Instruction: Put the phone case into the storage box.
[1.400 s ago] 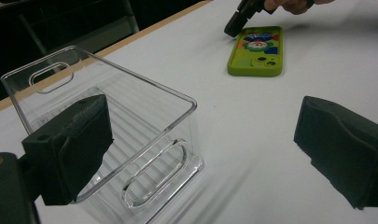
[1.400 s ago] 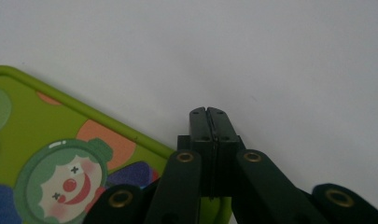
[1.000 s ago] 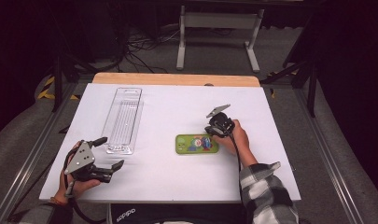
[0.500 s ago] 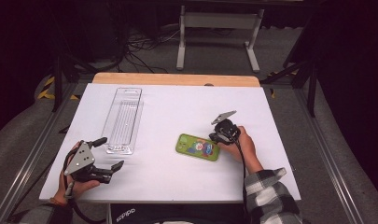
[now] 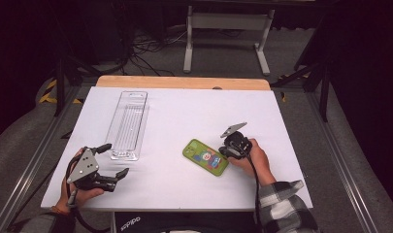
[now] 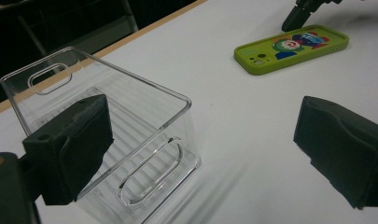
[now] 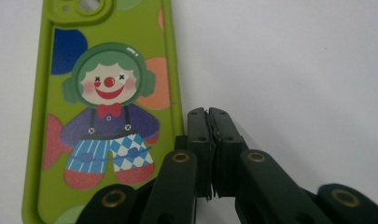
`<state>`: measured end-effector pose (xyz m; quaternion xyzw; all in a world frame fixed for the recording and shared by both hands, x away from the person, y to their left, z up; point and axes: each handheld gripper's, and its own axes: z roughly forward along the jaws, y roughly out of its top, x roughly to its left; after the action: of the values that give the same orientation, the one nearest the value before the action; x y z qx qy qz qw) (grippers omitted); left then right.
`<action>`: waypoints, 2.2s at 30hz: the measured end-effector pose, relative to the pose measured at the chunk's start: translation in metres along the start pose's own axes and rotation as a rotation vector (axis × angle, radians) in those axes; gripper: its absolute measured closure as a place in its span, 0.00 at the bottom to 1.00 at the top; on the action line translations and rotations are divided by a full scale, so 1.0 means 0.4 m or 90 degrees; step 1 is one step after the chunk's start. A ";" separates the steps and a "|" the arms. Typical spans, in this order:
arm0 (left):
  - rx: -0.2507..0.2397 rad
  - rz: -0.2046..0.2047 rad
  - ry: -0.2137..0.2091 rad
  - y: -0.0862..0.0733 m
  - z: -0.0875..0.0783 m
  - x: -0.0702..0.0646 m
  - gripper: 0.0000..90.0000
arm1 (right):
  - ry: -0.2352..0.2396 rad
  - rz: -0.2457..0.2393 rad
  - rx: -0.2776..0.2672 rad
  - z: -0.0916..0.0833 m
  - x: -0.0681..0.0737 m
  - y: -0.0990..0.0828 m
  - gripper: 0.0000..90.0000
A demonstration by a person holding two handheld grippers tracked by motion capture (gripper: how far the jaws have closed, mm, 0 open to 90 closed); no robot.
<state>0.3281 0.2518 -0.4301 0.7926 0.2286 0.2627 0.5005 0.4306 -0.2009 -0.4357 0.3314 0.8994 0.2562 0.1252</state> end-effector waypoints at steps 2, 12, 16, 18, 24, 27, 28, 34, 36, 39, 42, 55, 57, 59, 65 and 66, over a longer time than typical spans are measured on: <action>0.000 0.003 -0.002 0.001 0.001 -0.001 0.06 | 0.004 -0.002 0.003 -0.002 0.006 -0.001 0.97; 0.000 0.007 -0.002 0.001 0.001 -0.001 0.06 | -0.013 -0.001 -0.023 -0.026 0.002 0.015 0.83; 0.003 0.001 -0.007 0.001 0.003 -0.004 0.06 | -0.018 -0.002 -0.055 -0.047 0.008 0.038 0.68; 0.002 0.005 -0.005 0.002 0.005 -0.006 0.06 | -0.019 -0.005 -0.068 -0.053 0.018 0.055 0.57; 0.007 0.004 -0.009 0.002 0.009 -0.009 0.06 | -0.002 -0.014 -0.054 -0.037 0.057 0.114 0.20; 0.007 0.006 -0.009 0.002 0.010 -0.009 0.06 | 0.019 -0.035 -0.018 -0.003 0.086 0.143 0.14; 0.007 0.006 -0.009 0.002 0.010 -0.010 0.06 | 0.017 -0.036 -0.007 0.009 0.091 0.153 0.12; 0.009 0.007 -0.010 0.001 0.011 -0.008 0.06 | 0.030 -0.029 0.055 0.068 0.112 0.203 0.11; 0.009 0.006 -0.011 0.001 0.011 -0.009 0.06 | 0.026 -0.025 0.079 0.089 0.112 0.217 0.11; 0.008 0.006 -0.012 0.001 0.011 -0.009 0.06 | 0.028 -0.019 0.100 0.107 0.110 0.224 0.09; 0.008 0.001 -0.013 0.000 0.013 -0.010 0.06 | 0.035 -0.012 0.120 0.129 0.110 0.228 0.10; 0.017 0.007 -0.015 0.000 0.018 -0.012 0.06 | 0.030 -0.023 0.131 0.140 0.127 0.228 0.18; 0.016 0.001 -0.014 0.000 0.019 -0.013 0.06 | 0.031 -0.025 0.126 0.139 0.127 0.226 0.18; 0.017 0.006 -0.013 0.000 0.019 -0.013 0.06 | 0.031 -0.027 0.121 0.139 0.127 0.224 0.18; 0.017 0.003 -0.010 0.000 0.018 -0.013 0.06 | 0.027 -0.017 0.079 0.121 0.128 0.218 0.18; 0.016 0.000 -0.011 0.000 0.018 -0.015 0.06 | 0.027 -0.013 0.062 0.110 0.128 0.217 0.18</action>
<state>0.3283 0.2432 -0.4339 0.8013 0.2274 0.2528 0.4923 0.4558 -0.0941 -0.4280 0.3225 0.9165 0.2181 0.0923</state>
